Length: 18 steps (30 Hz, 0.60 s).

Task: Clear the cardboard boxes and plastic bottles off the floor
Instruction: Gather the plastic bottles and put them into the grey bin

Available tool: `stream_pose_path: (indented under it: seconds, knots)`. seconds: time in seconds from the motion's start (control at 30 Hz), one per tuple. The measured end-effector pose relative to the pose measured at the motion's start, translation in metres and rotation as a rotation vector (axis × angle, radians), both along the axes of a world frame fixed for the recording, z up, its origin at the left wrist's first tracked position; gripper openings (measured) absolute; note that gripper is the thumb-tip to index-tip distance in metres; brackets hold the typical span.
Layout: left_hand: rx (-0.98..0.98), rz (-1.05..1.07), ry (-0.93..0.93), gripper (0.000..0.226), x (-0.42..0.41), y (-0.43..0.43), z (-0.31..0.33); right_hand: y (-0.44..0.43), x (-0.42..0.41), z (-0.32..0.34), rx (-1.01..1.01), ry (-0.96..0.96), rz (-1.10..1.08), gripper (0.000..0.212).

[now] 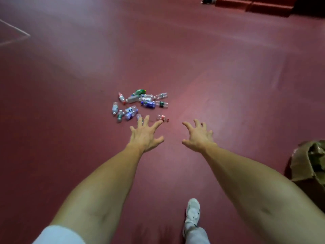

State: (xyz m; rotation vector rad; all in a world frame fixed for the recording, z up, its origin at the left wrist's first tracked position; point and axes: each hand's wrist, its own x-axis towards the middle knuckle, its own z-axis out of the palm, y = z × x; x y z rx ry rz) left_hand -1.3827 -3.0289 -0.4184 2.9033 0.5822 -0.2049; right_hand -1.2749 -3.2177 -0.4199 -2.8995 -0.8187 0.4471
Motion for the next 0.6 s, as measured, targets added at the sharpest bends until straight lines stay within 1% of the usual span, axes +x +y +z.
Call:
stream_pose_path:
  seconds: [0.13, 0.33, 0.43, 0.6]
  knots:
    - [-0.011, 0.105, -0.006, 0.068, 0.041, 0.058, -0.012, 0.066, 0.061, -0.013, -0.027, -0.024, 0.099, 0.076]
    - [-0.008, 0.24, -0.019, 0.069, 0.143, 0.134, -0.013, 0.158, 0.185, -0.016, -0.022, -0.047, 0.21, 0.075]
    - [-0.05, 0.312, -0.034, 0.07, 0.189, 0.166, -0.008, 0.199, 0.238, -0.013, -0.023, -0.045, 0.247, 0.073]
    - [-0.056, 0.392, -0.024, 0.07, 0.244, 0.22, -0.009, 0.265, 0.301, -0.016, -0.035, -0.022, 0.322, 0.079]
